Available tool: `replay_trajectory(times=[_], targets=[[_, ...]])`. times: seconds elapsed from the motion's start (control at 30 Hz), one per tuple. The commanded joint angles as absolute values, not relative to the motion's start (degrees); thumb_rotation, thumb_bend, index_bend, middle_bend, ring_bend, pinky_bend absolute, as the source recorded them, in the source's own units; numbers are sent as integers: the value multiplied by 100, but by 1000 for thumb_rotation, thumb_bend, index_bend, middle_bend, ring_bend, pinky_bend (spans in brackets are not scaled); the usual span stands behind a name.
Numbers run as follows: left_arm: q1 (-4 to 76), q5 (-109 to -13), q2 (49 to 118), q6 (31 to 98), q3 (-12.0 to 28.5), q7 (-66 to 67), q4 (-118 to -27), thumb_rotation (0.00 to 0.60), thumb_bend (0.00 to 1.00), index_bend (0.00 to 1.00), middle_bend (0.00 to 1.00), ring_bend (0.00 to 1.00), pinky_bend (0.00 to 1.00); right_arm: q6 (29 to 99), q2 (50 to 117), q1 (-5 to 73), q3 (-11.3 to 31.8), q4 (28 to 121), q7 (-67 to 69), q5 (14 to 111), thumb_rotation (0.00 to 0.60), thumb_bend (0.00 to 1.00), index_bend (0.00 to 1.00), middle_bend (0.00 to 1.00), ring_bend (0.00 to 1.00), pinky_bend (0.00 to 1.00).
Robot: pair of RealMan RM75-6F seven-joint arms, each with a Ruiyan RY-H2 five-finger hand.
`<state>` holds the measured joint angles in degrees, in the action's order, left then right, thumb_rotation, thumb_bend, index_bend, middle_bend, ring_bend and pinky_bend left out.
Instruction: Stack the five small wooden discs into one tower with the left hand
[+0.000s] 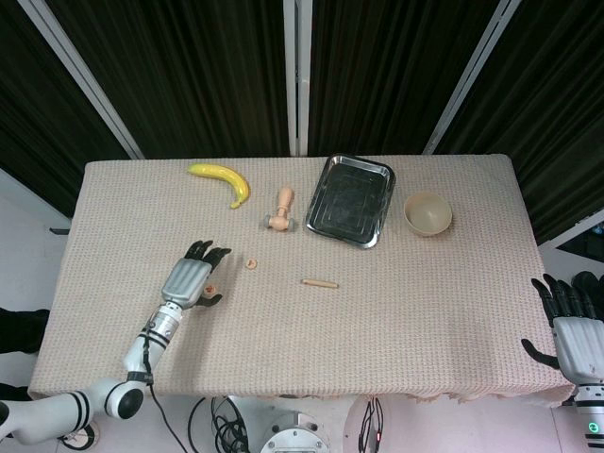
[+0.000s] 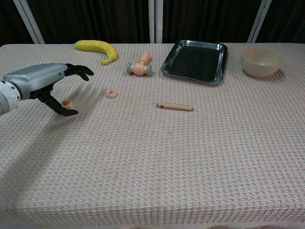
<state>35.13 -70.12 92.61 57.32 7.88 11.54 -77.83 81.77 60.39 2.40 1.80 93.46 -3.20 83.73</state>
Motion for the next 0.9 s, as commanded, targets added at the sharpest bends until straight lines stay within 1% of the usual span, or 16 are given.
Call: replay_trajectory(times=[0.03, 0.2, 0.4, 0.63, 0.9], targets=[[3514, -7033, 9270, 5741, 781, 1118, -7762, 600, 203, 135, 154, 0, 0, 8175, 6043, 241, 181, 9348, -324, 8367, 600, 143, 0, 0, 0, 0], [3526, -6979, 9238, 5679, 804, 1051, -7789, 600, 203, 136, 154, 0, 0, 8167, 6048, 239, 179, 9328, -308, 8356, 600, 143, 0, 0, 0, 0], [3555, -6808, 9058, 5514, 886, 931, -8024, 600, 203, 135, 154, 0, 0, 8165, 6053, 236, 175, 9295, -269, 8356, 600, 143, 0, 0, 0, 0], [3581, -6680, 8892, 5422, 897, 964, -8192, 600, 202, 136, 154, 0, 0, 8151, 6060, 235, 172, 9288, -285, 8338, 600, 143, 0, 0, 0, 0], [3603, -6615, 8857, 5348, 880, 900, -8193, 600, 202, 138, 154, 0, 0, 8176, 6057, 226, 176, 9314, -310, 8339, 600, 143, 0, 0, 0, 0]])
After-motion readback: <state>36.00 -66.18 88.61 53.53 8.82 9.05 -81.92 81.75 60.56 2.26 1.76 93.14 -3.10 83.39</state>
